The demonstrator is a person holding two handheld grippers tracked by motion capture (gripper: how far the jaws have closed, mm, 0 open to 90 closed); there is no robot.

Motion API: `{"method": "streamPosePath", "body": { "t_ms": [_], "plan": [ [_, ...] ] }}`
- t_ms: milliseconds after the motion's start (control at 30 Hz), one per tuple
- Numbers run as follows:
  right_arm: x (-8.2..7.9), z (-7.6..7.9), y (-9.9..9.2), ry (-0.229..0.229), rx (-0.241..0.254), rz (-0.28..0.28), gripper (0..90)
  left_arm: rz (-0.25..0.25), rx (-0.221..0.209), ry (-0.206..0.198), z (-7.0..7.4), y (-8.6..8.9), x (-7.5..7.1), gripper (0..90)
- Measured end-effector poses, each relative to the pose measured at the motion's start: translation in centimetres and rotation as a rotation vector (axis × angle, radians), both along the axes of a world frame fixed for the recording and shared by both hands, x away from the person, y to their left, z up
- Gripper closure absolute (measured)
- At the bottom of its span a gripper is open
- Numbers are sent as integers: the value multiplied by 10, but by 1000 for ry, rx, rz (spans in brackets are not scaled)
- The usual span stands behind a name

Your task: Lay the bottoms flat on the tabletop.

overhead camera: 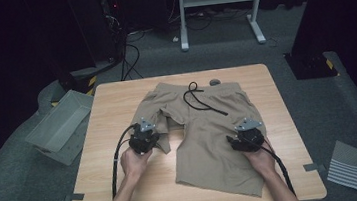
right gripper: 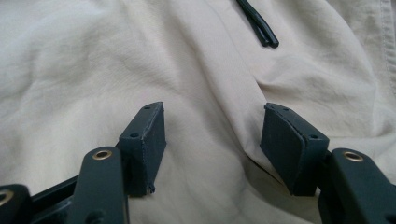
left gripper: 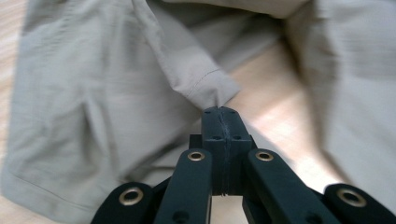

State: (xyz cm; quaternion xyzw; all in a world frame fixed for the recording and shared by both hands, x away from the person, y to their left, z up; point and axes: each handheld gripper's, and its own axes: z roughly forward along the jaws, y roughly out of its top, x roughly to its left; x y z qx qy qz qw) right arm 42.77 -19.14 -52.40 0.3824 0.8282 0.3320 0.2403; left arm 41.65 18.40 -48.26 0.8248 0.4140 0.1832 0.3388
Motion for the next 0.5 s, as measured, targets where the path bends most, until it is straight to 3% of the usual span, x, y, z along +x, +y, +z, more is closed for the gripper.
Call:
{"method": "streamPosePath", "body": {
  "t_ms": [67, 200, 267, 367, 433, 500],
  "plan": [
    [0, 0, 0, 7, 5, -4, 391, -35, -8, 11, 0, -3, -11, 900],
    [3, 0, -3, 28, 24, -15, 388, -124, 26, 25, -3, -15, -30, 900],
    [6, 0, -6, 36, 34, -33, 387, -172, 72, 33, -8, -22, -36, 900],
    [9, 0, -11, -12, -11, -51, 383, -227, 152, 40, -21, -29, -40, 898],
    [14, 0, -20, -13, -12, -68, 373, -233, 119, 51, -26, -26, -39, 840],
    [22, 0, -29, 34, 32, -94, 335, -221, 63, 35, -23, -22, -38, 757]
  ]
}}
